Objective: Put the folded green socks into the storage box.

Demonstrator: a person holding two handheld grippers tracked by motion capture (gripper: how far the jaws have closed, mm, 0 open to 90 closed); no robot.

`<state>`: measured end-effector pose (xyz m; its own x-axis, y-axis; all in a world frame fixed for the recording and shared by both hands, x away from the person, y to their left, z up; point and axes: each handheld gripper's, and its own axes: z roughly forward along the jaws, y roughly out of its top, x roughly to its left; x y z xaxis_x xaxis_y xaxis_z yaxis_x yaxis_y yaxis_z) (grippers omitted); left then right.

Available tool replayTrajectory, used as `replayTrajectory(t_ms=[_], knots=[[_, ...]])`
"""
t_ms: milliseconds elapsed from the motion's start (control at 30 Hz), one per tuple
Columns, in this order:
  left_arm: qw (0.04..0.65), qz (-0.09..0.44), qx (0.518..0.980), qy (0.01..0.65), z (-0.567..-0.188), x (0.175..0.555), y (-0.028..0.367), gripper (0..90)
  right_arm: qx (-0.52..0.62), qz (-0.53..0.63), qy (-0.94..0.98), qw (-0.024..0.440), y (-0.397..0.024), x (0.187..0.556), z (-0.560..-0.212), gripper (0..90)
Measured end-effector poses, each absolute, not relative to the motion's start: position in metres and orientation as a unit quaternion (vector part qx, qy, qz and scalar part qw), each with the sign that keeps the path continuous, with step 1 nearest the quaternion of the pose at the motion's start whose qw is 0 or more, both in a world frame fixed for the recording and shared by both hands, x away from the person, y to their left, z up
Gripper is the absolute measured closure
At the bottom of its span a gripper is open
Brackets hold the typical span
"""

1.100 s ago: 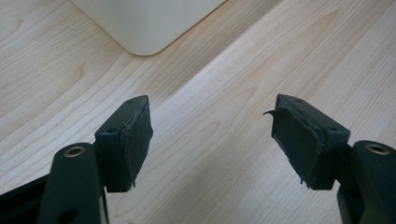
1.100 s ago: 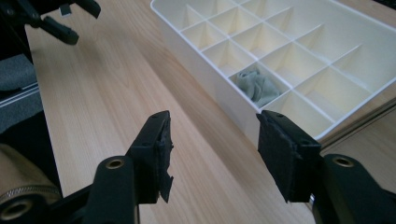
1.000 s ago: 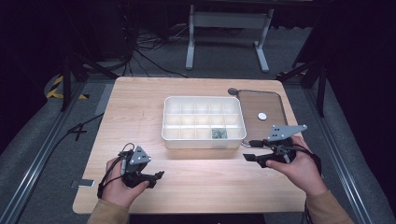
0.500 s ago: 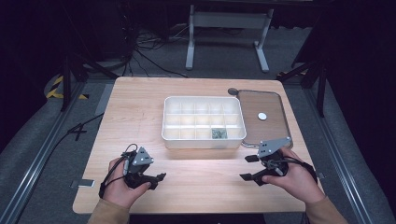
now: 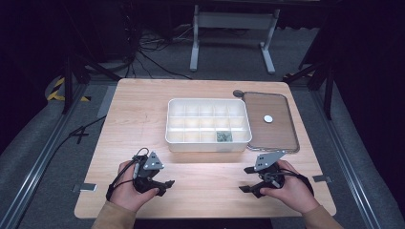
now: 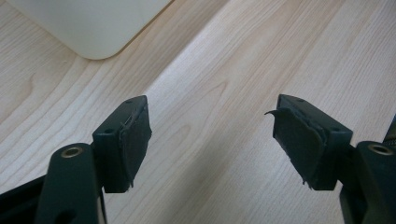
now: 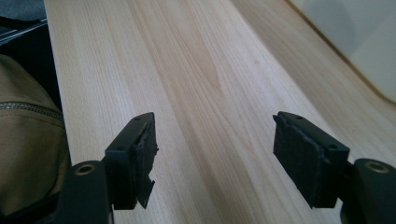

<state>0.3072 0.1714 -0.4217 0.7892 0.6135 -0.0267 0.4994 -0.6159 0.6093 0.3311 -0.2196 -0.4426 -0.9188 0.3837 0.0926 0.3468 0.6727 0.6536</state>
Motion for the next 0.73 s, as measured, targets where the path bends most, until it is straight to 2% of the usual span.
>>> replayTrajectory(t_ms=[300,733], knots=[[0.296,0.076,0.906,0.293,-0.429,0.309,0.165,28.0,0.184,0.34,0.922,0.026,-0.209,0.324,-0.465,31.0],[0.276,0.06,0.916,0.286,-0.437,0.311,0.165,27.5,0.168,0.361,0.916,0.05,-0.2,0.318,-0.475,30.4]])
